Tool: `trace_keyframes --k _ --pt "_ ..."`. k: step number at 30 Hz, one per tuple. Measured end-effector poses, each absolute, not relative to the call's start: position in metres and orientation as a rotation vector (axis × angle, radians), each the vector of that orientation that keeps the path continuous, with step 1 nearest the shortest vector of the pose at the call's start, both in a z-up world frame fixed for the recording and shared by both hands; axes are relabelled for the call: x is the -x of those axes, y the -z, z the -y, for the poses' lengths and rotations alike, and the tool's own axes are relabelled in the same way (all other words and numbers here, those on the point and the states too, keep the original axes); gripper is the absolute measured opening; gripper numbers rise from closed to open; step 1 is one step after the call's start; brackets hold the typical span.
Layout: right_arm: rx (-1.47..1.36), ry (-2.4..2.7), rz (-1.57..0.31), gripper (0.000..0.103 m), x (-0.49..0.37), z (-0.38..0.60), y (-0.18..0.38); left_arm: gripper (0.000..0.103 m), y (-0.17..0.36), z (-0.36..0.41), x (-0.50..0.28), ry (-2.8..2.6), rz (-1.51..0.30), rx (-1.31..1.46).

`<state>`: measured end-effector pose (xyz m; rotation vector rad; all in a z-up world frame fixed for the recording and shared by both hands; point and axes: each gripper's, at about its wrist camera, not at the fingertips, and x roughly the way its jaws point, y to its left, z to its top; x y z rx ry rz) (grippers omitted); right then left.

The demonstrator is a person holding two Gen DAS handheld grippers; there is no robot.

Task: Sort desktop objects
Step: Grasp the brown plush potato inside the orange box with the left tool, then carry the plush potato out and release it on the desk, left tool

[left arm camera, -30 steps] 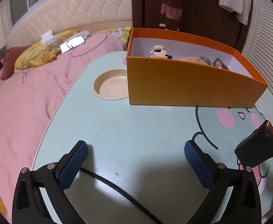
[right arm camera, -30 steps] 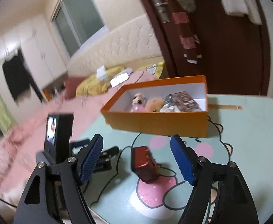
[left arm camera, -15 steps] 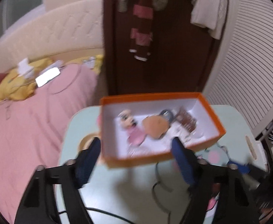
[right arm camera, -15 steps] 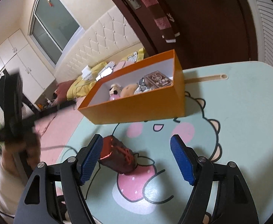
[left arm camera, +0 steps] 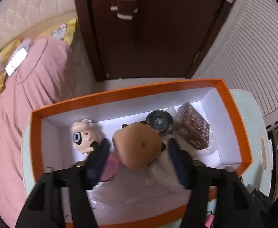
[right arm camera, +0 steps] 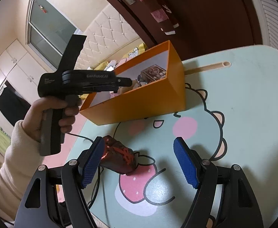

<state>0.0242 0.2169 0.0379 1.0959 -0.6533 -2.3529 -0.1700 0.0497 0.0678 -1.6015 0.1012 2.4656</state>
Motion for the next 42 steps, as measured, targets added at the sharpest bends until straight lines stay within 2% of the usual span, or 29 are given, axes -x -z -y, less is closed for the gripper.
trace_keyframes --k 2,4,9,14,20,24,33,37,39,42 --pt "-1.104 2.338 0.672 0.075 -0.023 -0.218 -0.035 0.066 -0.062 -0.053 0.171 -2.479 -0.15 1.605" --pt "-1.107 2.334 0.679 0.075 -0.023 -0.218 -0.034 0.051 -0.062 -0.053 0.169 -2.489 -0.129 1.567" --pt "-1.106 2.33 0.669 0.075 -0.023 -0.219 -0.033 0.049 -0.071 -0.046 0.168 -2.498 -0.1 1.513" --pt "-1.103 2.342 0.666 0.075 -0.022 -0.22 -0.034 0.049 -0.122 -0.029 0.145 -2.564 -0.017 1.342" --pt "-1.096 2.362 0.642 0.075 -0.024 -0.22 -0.036 0.05 -0.174 -0.017 0.084 -2.588 -0.025 1.164" --pt "-1.068 2.402 0.633 0.075 -0.026 -0.223 -0.042 0.05 -0.164 -0.01 0.044 -2.547 0.0 1.187" --pt "-1.073 2.446 0.577 0.075 -0.029 -0.218 -0.044 0.05 -0.068 -0.011 0.002 -2.579 -0.01 1.285" --pt "-1.079 2.451 0.536 0.075 -0.029 -0.211 -0.044 0.051 -0.041 -0.014 -0.002 -2.584 -0.011 1.301" --pt "-1.074 2.462 0.514 0.075 -0.029 -0.21 -0.044 0.055 -0.038 -0.015 -0.002 -2.607 -0.009 1.26" --pt "-1.072 2.471 0.495 0.075 -0.029 -0.21 -0.044 0.069 -0.039 -0.013 -0.006 -2.66 -0.02 1.195"
